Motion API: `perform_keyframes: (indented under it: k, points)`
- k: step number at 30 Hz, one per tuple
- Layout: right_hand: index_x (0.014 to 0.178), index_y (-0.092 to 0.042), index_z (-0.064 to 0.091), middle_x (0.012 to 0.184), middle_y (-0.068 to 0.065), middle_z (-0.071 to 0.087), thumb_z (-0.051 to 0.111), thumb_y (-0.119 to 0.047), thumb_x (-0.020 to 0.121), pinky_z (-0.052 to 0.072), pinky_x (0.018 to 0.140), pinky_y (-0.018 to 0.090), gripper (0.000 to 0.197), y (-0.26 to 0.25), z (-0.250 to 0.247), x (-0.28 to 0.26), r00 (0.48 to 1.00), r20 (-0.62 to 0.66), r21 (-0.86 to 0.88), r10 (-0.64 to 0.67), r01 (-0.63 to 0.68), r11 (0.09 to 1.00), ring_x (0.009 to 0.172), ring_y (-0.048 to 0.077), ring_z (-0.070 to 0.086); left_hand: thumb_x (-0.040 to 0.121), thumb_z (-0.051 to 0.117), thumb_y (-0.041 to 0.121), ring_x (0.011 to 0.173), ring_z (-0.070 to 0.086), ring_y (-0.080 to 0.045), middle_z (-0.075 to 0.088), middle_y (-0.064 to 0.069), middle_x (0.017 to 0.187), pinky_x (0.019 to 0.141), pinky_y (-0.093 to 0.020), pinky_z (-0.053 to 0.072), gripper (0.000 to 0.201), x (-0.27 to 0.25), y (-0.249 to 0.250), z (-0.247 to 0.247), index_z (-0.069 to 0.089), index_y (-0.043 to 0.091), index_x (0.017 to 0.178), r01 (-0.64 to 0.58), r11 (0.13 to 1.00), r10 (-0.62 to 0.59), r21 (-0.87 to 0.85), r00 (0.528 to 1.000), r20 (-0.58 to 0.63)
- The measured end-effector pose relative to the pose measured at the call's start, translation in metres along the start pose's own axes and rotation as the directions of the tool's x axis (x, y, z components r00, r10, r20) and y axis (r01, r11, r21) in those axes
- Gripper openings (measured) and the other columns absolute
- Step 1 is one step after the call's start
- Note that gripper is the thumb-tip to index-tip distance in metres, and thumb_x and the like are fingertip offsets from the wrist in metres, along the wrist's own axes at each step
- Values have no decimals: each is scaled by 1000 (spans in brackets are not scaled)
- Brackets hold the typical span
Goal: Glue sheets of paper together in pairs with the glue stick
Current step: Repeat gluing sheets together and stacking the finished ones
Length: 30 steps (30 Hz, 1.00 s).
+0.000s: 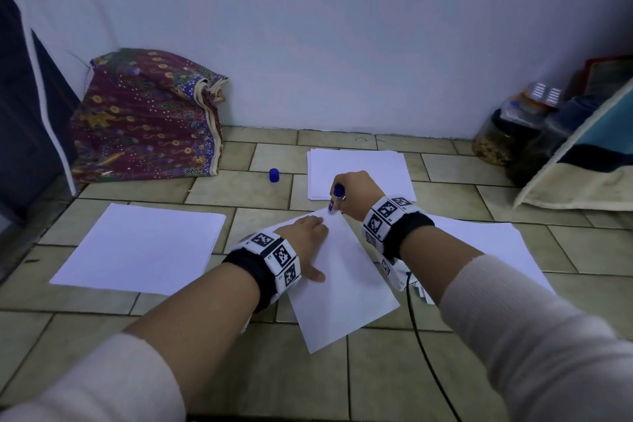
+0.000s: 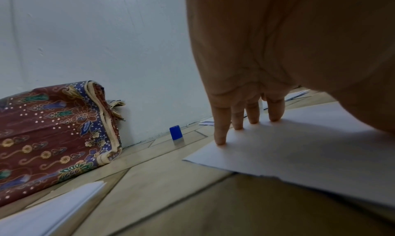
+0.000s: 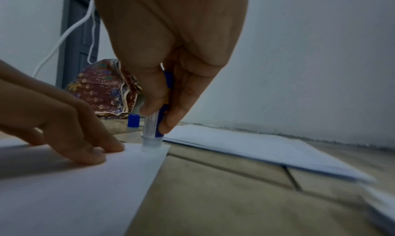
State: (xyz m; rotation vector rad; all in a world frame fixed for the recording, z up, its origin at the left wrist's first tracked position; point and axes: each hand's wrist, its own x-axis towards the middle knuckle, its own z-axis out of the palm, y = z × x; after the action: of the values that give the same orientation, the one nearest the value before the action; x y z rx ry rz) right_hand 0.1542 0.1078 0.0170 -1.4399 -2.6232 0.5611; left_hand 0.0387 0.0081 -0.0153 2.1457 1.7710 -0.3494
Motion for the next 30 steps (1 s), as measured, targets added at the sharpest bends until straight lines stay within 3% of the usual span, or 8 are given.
perform_keyframes:
  k: [7,18,25,30]
  points:
    - [103,-8,66,105,7,66,72,-19,81,45,77,24,25,3,-9,-13,994,91,-123,-66,77,989,100,21,57,80,70,50,145,16,-22,11,-8,158,113,-34,23,95,-1,0,2,18,11,150,11,1000,-12,-21,1000,-12]
    - [97,-9,66,99,6,64,76,-20,77,47,71,27,24,9,-15,-55,976,195,-160,-93,125,979,89,20,57,81,69,50,145,15,-24,9,-10,159,114,-35,22,96,-4,3,-3,17,9,150,12,1000,-12,-14,1000,4]
    - [102,-7,65,97,5,61,70,-18,82,39,65,21,23,17,-19,-86,964,246,-153,-103,144,978,88,17,52,82,68,48,145,15,-21,9,-8,159,112,-33,22,95,-6,5,-4,15,10,151,31,999,-31,-15,999,5]
    - [102,-9,65,95,2,61,71,-19,82,38,69,22,23,26,-20,-109,953,281,-157,-111,159,975,84,12,46,81,69,49,145,15,-21,10,-7,158,113,-33,22,95,-5,6,-3,17,11,151,52,998,-52,-17,998,22]
